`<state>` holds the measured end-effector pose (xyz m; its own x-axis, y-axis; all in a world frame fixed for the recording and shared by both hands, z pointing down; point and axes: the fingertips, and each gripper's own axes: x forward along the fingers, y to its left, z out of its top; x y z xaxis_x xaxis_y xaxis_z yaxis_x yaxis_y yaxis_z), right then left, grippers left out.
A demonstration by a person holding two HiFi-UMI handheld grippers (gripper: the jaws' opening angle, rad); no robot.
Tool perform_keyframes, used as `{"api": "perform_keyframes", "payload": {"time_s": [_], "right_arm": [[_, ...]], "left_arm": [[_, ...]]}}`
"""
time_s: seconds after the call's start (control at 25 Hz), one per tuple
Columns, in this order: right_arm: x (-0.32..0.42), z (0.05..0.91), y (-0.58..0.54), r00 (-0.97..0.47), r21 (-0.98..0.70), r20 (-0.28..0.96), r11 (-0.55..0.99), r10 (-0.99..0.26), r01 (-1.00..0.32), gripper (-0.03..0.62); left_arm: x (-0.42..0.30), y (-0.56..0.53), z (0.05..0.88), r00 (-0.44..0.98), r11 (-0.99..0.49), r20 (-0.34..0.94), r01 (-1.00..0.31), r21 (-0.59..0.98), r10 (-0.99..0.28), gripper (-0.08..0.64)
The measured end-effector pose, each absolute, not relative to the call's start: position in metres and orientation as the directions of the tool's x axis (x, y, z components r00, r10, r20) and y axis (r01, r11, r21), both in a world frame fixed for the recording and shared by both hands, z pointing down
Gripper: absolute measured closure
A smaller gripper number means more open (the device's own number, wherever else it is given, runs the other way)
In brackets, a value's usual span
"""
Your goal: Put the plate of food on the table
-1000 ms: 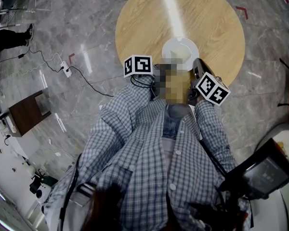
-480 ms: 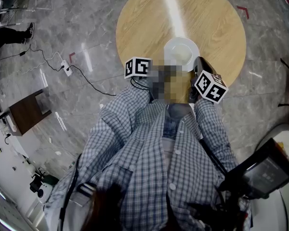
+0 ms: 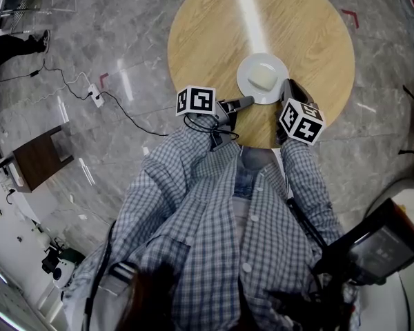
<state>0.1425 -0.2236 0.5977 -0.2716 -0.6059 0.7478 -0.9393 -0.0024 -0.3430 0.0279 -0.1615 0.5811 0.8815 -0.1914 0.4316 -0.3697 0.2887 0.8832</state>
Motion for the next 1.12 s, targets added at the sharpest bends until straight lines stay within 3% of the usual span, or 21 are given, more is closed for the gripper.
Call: {"api": "perform_keyframes", "payload": {"time_s": [0.44,0.68,0.84,1.12], "right_arm": [[0.148,0.590,-0.220,-0.262,-0.233,0.758,0.127,-0.597,-0.964,0.550],[0.142,0.591,-0.225,-0.216,-0.121,0.745,0.190,-0.631,-0.974,0.549],[0.148,0.582,-0.233,-0.212,-0.114,0.724,0.189,-0.657,-0.975,0.551],[0.144,0.550,-0.221,-0.247,-0.181,0.648,0.169,-0.721,-0.969,0.551]], "left_arm": [[0.028,-0.158,0.574,0.876,0.281,0.437,-0.376,0.883,-0.203,0.411],[0.018,-0.163,0.572,0.888,0.201,0.397,-0.356,0.913,-0.231,0.416],[0.011,-0.171,0.569,0.869,0.135,0.418,-0.396,0.909,-0.266,0.552],[0.006,-0.177,0.544,0.863,-0.098,0.410,-0.455,0.885,-0.295,0.552]]}}
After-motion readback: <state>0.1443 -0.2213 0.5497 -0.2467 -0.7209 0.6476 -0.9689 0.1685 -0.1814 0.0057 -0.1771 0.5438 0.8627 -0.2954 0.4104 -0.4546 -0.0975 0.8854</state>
